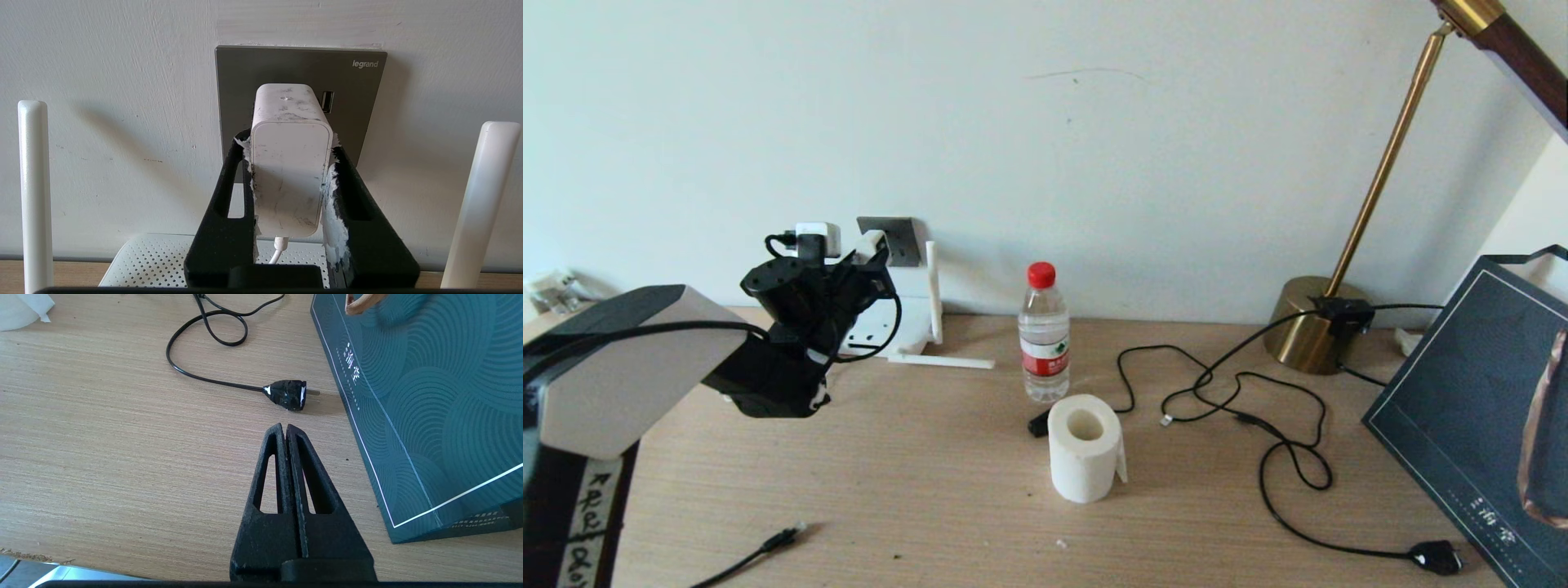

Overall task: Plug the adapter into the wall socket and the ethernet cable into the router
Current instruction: Plug plug into socket

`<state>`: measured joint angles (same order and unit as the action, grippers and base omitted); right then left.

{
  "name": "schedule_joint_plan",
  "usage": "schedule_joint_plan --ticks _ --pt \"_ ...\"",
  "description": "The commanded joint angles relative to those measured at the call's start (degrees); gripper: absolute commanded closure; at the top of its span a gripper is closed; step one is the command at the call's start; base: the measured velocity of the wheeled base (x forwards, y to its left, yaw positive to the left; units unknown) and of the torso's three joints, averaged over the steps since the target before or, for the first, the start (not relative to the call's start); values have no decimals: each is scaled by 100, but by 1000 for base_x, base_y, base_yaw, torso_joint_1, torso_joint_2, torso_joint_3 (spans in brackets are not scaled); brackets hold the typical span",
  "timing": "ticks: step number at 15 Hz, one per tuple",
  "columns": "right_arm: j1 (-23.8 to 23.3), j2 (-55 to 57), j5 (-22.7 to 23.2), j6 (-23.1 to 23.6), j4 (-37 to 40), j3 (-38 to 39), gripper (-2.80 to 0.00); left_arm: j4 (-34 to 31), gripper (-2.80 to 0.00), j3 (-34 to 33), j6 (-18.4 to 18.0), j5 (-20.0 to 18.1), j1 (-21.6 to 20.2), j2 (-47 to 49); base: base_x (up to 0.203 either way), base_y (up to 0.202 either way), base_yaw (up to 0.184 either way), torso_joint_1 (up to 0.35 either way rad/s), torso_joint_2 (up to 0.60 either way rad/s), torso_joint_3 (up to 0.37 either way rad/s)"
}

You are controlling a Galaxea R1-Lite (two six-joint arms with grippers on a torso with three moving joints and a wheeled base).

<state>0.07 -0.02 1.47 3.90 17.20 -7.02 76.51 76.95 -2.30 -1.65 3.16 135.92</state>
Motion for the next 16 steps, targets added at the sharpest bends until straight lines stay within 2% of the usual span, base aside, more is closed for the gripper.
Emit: schedule_joint_plan --ticks 1,16 --pt "1 2 -6 5 12 -1 0 40 0 13 2 -2 -8 32 0 0 0 0 0 0" --pt "1 2 2 5 12 -1 0 -171 0 365 -7 6 -26 190 0 0 0 0 0 0"
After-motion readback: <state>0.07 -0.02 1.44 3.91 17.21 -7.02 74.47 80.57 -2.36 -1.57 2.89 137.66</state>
